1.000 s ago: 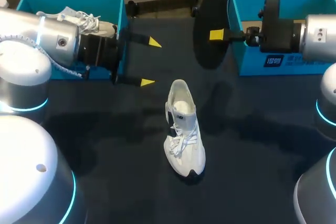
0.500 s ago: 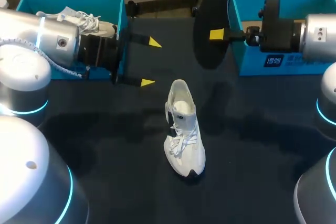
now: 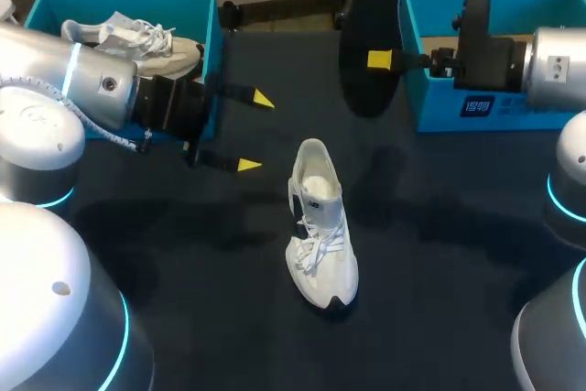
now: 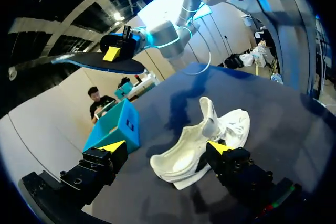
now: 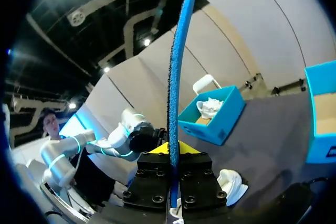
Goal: Take the shoe out of the shoebox, open the shoe tongue, remove and reinsert the insole, then place the shoe into the shoebox
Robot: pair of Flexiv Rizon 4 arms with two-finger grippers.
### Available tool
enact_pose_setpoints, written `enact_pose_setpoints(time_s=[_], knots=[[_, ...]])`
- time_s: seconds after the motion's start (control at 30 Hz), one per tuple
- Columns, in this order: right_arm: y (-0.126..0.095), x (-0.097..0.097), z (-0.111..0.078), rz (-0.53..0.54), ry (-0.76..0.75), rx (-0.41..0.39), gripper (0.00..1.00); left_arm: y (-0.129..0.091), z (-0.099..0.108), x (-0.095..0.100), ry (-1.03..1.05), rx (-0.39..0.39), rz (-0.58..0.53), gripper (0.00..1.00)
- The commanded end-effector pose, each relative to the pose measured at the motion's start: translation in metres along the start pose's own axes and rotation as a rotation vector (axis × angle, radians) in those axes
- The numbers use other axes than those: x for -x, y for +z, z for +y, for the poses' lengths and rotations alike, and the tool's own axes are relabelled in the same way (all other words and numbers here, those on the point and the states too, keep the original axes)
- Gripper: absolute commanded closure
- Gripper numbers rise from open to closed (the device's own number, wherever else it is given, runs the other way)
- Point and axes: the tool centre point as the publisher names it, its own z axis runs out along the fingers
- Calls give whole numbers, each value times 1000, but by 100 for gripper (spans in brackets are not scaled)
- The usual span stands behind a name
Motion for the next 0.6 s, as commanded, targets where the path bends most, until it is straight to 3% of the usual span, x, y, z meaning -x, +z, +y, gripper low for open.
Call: enact_pose_setpoints(time_s=[0.03, 0.6], knots=[[14, 9, -6, 25, -123, 35, 100, -4, 6, -12, -36, 32, 27, 0], [21, 12, -8, 50, -129, 8, 100, 22, 48, -44, -268, 207, 95, 0]])
